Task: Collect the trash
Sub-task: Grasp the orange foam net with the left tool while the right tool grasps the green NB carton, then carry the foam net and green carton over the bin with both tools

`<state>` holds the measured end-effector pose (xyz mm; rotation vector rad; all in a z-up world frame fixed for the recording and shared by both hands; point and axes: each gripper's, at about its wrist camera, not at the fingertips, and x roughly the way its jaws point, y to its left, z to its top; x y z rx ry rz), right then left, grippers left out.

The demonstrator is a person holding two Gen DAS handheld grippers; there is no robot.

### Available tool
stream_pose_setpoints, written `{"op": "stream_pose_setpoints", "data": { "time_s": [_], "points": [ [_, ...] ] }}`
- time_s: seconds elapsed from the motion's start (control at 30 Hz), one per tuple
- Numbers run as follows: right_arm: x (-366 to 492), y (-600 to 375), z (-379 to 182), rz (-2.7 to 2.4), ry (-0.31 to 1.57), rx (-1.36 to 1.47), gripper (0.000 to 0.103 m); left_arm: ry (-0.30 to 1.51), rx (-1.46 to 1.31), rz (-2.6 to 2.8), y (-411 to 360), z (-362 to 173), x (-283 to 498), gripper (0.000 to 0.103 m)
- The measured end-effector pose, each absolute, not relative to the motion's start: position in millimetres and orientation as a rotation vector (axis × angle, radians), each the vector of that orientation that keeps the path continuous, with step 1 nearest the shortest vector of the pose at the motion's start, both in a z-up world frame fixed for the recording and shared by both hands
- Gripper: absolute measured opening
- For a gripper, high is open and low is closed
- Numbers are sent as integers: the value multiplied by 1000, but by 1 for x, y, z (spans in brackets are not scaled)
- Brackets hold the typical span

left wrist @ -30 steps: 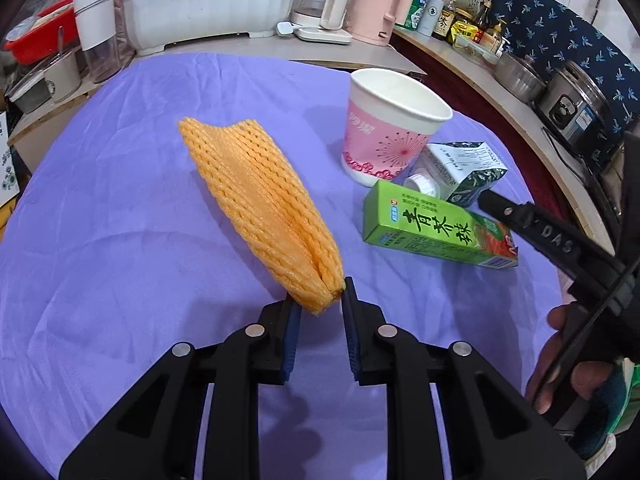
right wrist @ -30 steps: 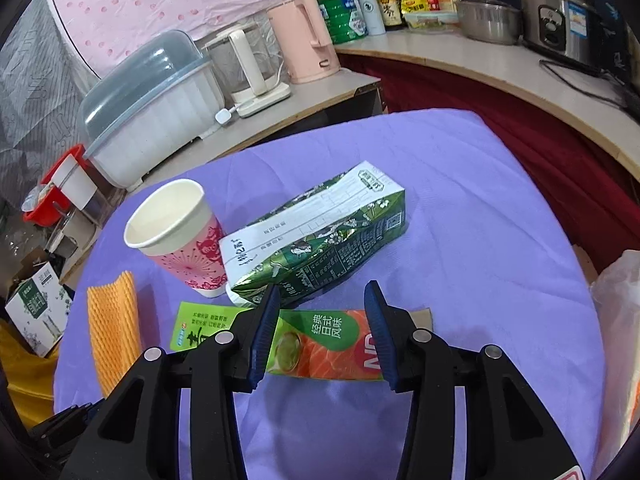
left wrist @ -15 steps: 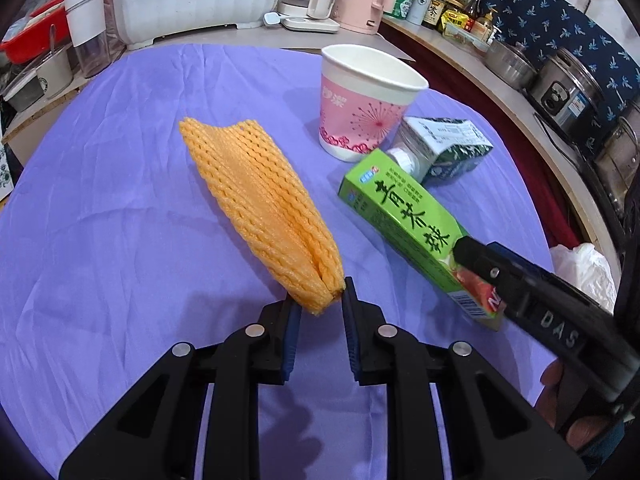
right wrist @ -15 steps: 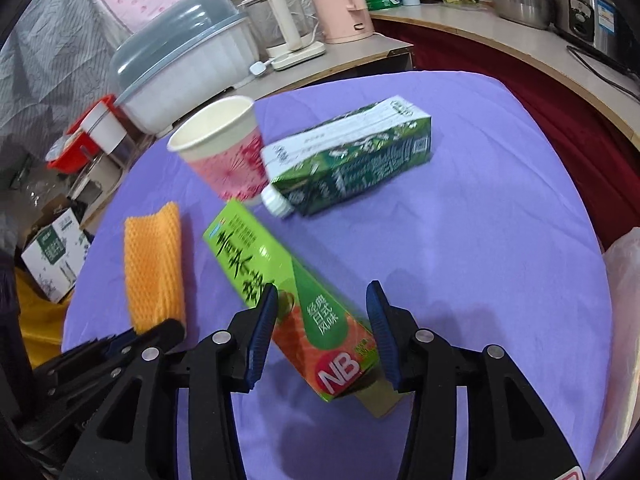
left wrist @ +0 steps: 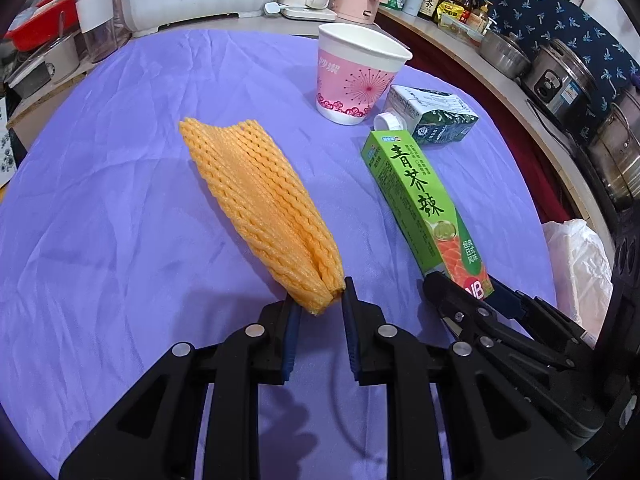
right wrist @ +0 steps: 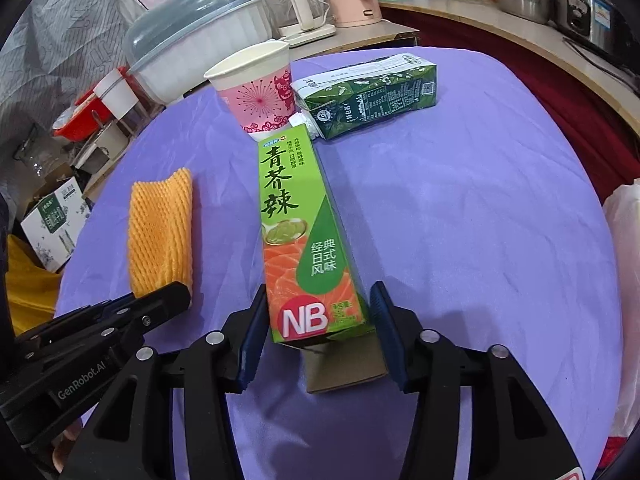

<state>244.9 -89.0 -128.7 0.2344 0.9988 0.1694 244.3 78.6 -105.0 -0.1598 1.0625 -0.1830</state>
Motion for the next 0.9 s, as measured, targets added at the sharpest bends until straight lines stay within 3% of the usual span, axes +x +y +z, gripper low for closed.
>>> {"op": "stream_pose_setpoints", "data": {
  "time_s": [0.53, 0.9],
  "points": [
    [189, -110, -79, 79, 850, 279, 37, 1008, -145, -223, 66, -68, 208, 20],
    [142, -166, -42, -16, 748, 344, 37, 950, -87, -294, 22, -34, 176, 20]
  ]
}}
